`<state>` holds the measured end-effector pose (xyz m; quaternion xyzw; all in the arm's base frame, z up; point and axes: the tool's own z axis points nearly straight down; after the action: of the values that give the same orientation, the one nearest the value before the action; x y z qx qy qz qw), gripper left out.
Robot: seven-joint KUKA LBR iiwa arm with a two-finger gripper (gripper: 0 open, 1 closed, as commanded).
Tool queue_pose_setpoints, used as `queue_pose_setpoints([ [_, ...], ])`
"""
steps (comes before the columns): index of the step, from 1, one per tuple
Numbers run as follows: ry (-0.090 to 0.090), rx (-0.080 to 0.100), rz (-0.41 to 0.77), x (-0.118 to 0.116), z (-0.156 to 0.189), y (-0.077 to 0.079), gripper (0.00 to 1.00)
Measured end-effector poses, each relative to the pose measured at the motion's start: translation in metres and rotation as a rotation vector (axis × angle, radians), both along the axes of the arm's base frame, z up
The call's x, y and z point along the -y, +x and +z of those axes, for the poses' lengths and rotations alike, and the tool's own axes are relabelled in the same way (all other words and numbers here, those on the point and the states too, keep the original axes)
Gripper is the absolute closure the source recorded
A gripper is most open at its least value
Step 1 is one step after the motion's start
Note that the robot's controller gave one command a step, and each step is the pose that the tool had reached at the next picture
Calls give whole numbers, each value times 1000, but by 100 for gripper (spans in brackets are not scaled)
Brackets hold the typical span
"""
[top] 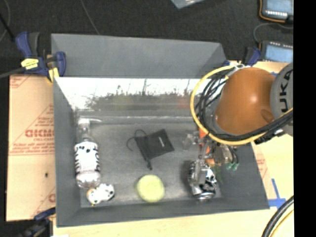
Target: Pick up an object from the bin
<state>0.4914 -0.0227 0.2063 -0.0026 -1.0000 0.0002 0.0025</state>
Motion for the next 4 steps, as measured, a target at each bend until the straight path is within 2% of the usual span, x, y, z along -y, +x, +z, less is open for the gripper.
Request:
queue_pose_setpoints([
  [1,-1,8,1,0,4,1,0],
  [2,-1,12,79,-21,-58,42,0],
  [3,-1,9,190,-63,-66,64,0],
  [4,-2,14,193,-40,-60,90,0],
])
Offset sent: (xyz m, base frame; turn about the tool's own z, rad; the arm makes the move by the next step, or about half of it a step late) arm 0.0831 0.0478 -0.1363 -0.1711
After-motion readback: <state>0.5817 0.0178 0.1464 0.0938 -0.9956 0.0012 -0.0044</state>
